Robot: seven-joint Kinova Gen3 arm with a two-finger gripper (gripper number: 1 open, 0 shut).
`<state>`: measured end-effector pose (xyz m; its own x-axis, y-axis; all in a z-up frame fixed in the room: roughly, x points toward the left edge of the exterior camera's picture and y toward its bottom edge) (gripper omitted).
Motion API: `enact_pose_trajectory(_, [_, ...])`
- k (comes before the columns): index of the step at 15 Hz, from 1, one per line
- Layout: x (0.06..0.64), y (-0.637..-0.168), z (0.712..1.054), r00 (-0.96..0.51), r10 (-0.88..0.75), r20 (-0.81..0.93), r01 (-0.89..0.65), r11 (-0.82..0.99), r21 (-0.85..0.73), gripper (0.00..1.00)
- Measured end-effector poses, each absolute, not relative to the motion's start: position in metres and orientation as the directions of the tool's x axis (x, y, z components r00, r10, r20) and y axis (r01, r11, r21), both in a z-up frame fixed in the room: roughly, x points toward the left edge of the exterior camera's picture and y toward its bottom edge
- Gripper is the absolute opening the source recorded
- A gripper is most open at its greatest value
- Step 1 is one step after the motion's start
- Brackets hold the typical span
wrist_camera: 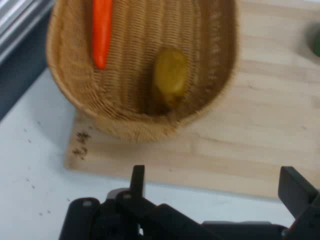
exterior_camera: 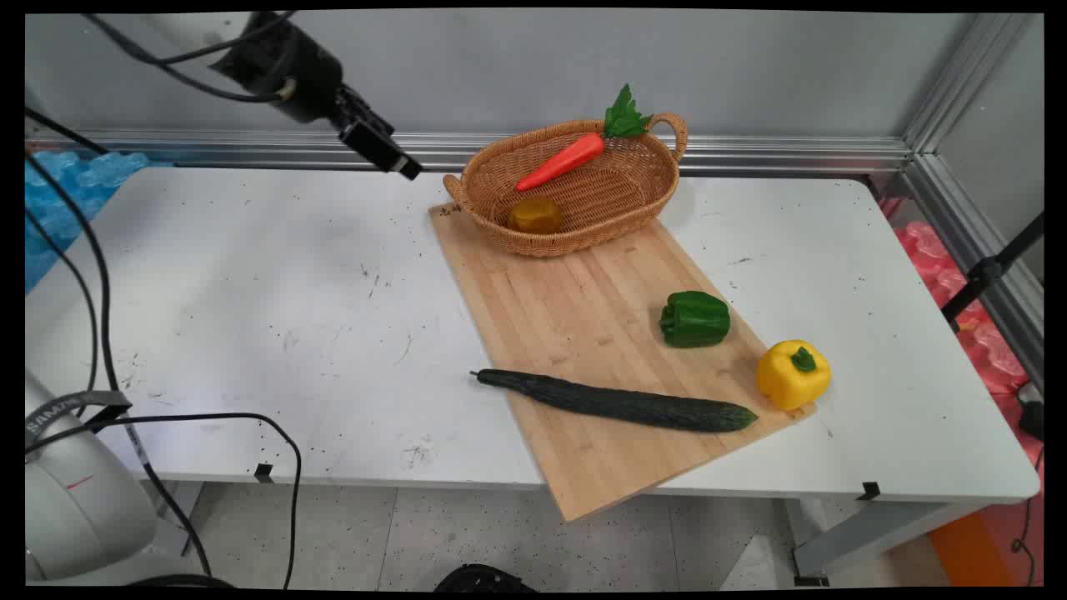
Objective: Pick up the potato from the vegetable basket
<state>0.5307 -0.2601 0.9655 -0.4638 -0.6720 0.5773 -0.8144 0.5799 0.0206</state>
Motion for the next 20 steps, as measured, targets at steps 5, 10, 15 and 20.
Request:
enact_pose_trajectory(5, [0.518,-0.308,0.951,-0.476,-0.665,0.575,-0.819,0.574,-0.013,1.0])
enact_pose_trajectory(10, [0.494,-0.359,0.921,-0.505,-0.664,0.552,-0.809,0.587,-0.035,1.0])
enact_pose_trajectory(15, [0.463,-0.402,0.876,-0.545,-0.665,0.51,-0.786,0.618,-0.034,1.0])
enact_pose_trajectory(20, [0.437,-0.431,0.836,-0.579,-0.667,0.468,-0.764,0.645,-0.026,1.0])
